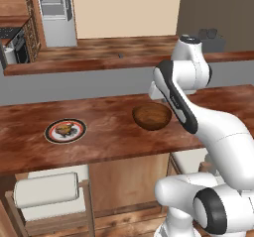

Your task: Pick the chicken drumstick and potato from their plates and place them in the bowl. Then put the bowl in the fridge.

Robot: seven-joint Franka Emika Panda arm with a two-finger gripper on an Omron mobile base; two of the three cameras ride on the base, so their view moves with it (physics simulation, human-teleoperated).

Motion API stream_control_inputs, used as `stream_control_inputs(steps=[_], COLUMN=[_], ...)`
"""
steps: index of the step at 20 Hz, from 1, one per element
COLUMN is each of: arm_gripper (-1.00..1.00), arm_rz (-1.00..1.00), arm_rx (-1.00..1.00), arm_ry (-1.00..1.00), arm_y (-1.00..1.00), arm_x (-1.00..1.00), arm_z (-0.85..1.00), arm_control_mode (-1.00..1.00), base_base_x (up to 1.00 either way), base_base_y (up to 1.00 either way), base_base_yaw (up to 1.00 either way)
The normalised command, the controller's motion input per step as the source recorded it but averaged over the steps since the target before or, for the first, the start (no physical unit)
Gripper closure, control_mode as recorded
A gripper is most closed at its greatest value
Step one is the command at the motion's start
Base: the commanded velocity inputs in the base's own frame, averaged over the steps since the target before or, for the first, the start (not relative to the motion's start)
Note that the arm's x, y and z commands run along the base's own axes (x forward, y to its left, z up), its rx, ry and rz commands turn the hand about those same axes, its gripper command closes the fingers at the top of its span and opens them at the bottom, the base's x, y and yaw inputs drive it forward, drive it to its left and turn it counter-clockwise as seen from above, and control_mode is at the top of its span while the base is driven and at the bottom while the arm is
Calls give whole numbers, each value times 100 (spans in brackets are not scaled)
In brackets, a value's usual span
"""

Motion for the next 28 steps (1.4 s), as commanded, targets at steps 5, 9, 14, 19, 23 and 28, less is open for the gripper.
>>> stream_control_inputs(steps=[5,9,14,19,23,28], arm_gripper=[-100,-100,-100,-100,-100,-100], arm_rz=[0,-6,-25,-38,-45,-44], arm_rx=[0,2,6,4,3,0], arm_ry=[1,0,0,2,1,7], arm_y=[-1,-29,-60,-56,-50,-40], arm_x=[-3,-11,-5,1,8,21], arm_z=[-4,-13,-16,-17,-17,-20], arm_control_mode=[-100,-100,-100,-100,-100,-100], base_base_x=[0,0,0,0,0,0], base_base_y=[0,0,0,0,0,0], base_base_yaw=[0,0,0,0,0,0])
